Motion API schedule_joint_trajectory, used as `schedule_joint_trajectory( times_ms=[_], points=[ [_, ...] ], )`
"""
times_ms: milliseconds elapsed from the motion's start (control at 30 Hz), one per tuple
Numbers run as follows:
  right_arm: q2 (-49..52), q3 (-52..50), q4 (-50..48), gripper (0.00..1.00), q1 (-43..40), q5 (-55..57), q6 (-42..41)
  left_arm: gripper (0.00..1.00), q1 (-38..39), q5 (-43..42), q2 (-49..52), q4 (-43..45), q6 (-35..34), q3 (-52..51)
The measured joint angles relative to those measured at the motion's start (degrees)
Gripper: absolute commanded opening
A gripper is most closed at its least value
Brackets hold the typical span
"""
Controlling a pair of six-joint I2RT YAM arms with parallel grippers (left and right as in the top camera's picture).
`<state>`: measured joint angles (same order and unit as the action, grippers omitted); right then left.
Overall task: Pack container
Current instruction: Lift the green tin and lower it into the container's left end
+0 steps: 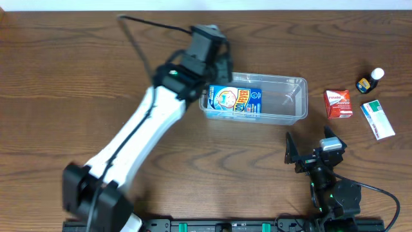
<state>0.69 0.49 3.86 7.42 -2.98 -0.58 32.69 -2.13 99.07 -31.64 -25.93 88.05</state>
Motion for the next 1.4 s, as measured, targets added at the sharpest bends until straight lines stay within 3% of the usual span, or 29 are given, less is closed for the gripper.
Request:
schedule_joint_trajectory(
  times_ms=[567, 1233, 1333, 1400],
  points=[
    [0.0, 0.0, 0.0, 0.99, 0.0, -0.02, 0.0, 0.52, 2.21, 2.34, 9.38, -0.5, 6.25, 0.0],
    [0.0, 0.0, 0.0, 0.99, 0.0, -0.02, 0.0, 0.52, 2.21, 5.57, 16.96, -0.98, 6.73, 0.0],
    [0.0, 0.0, 0.0, 0.99, 0.0, 0.0, 0.0, 0.53, 2.21, 5.79, 16.98, -1.01, 6.73, 0.0],
    [0.0, 0.0, 0.0, 0.99, 0.0, -0.02, 0.0, 0.61, 2.21, 5.97, 16.98, -1.22, 6.73, 0.0]
  ],
)
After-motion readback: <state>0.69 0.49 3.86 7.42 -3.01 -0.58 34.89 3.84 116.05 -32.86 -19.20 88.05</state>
